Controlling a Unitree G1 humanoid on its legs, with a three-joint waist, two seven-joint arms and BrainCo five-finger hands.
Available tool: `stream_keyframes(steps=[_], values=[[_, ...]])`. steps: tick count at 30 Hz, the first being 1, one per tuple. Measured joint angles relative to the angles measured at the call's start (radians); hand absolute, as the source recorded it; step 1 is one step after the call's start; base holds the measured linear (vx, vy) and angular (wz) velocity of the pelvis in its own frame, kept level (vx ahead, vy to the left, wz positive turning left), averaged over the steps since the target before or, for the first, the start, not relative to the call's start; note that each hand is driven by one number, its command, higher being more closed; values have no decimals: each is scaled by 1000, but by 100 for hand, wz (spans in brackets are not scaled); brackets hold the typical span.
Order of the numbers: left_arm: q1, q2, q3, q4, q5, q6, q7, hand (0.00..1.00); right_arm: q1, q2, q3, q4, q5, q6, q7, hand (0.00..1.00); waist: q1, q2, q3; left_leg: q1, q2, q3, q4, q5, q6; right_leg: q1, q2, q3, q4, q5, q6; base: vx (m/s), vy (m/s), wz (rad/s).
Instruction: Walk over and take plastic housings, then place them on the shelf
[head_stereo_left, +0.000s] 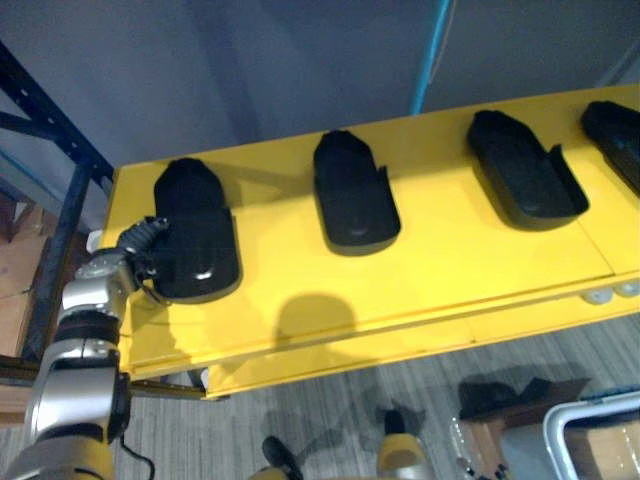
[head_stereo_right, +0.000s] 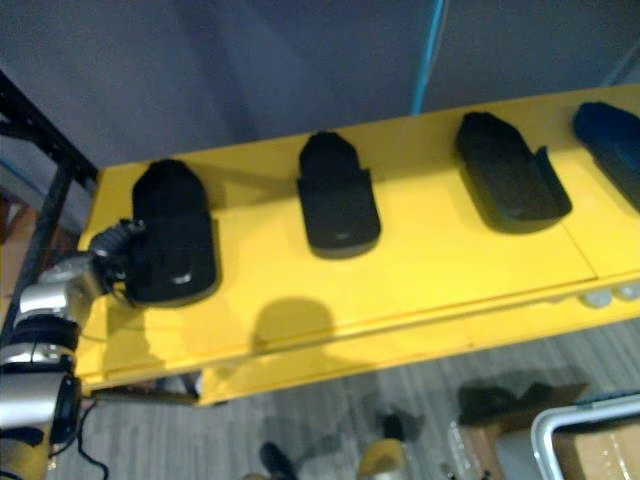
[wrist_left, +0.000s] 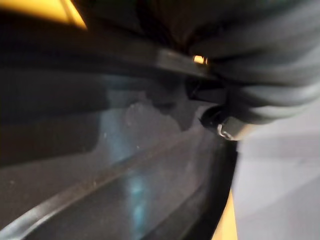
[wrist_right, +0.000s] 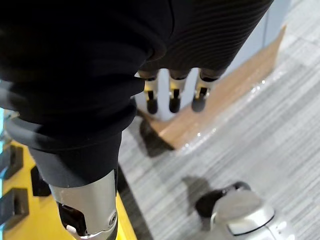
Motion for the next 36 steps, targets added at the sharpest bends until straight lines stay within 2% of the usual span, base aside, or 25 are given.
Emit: stream_keyframes(steps=[11, 12, 18, 30, 33, 36], values=[[-18, 0, -10, 0, 17, -33, 5, 0, 0, 0, 27, 0, 1, 0, -1, 0, -11, 4, 2, 0, 0, 0, 0, 0, 0, 1, 1, -1, 1, 2, 3, 0, 0, 0], [-19, 0, -11, 0, 47, -41, 5, 0, 0, 0, 27, 0, 1, 0, -1, 0, -14, 4, 2, 0, 0, 0, 0, 0, 0, 1, 1, -1, 1, 2, 3, 0, 0, 0], [-47, 1, -44, 0, 123, -41, 10, 0, 0, 0, 30, -4, 15, -1, -2, 0, -16, 4, 2, 4, 0, -1, 0, 0, 0, 1, 0, -1, 7, 1, 1, 0, 0, 0], [-47, 1, -51, -1, 171, -37, 6, 0, -2, 5, 46, -9, 20, -11, -6, 0, -17, 6, 0, 9, 0, -38, 0, 1, 0, 23, 0, -25, 7, 0, 1, 4, -3, 5], [-48, 1, -51, -2, 219, -15, 50, 0, -10, 5, 47, -9, 31, -12, -10, 0, -13, 7, -2, 10, 0, -53, 0, 2, -1, 37, 0, -41, 3, 0, 0, -2, -5, 13], [-49, 1, -50, -2, 286, -15, 96, 0, -20, 5, 48, -8, 38, -12, -35, 0, 2, 13, -14, 10, 0, -55, -1, 3, -1, 39, 0, -45, 2, 0, 0, -4, -2, 3]])
